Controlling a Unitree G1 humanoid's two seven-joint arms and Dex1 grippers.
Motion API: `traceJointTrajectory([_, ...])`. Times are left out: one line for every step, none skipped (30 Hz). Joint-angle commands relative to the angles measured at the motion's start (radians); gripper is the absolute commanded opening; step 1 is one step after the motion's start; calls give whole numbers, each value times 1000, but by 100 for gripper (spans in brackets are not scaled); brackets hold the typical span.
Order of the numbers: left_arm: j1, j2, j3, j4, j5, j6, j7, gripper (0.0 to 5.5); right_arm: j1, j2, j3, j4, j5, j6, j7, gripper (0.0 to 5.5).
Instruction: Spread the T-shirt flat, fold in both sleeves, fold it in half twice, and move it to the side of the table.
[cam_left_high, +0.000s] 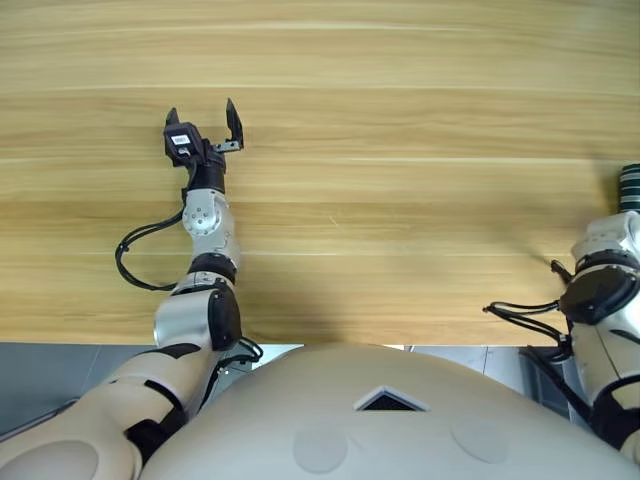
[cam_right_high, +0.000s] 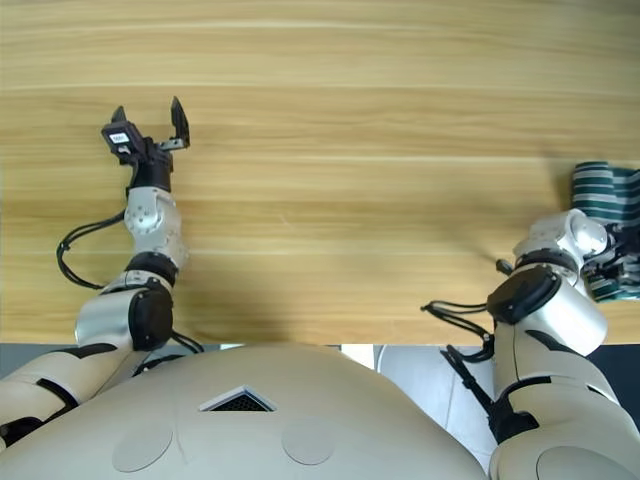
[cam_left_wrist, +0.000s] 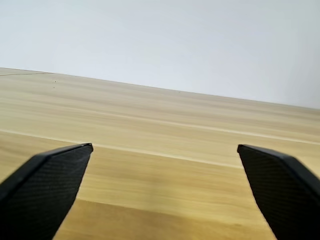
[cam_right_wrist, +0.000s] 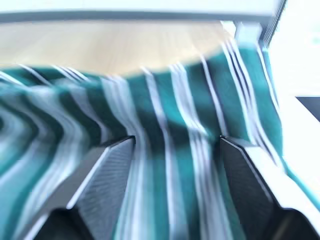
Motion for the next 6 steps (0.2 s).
traceJointTrajectory([-104, -57, -31, 57, 21, 10, 4, 538, -143, 58, 212, -93, -154, -192, 129, 311])
traceJointTrajectory([-129, -63, -37, 63, 27, 6, 9, 538, -155, 79, 259, -107, -184, -221, 155, 311])
traceJointTrajectory([-159, -76, -34, 67, 21, 6, 21, 538, -160, 127, 335, -131, -241, -250, 183, 311])
traceJointTrajectory([-180, -94, -41, 67, 28, -3, 32, 538, -155, 190, 412, -147, -294, -278, 221, 311])
traceJointTrajectory([-191, -112, -52, 66, 40, -16, 47, 538, -143, 250, 479, -159, -335, -298, 252, 311])
traceJointTrajectory([-195, -132, -67, 68, 58, -29, 65, 538, -119, 309, 536, -170, -369, -318, 275, 311])
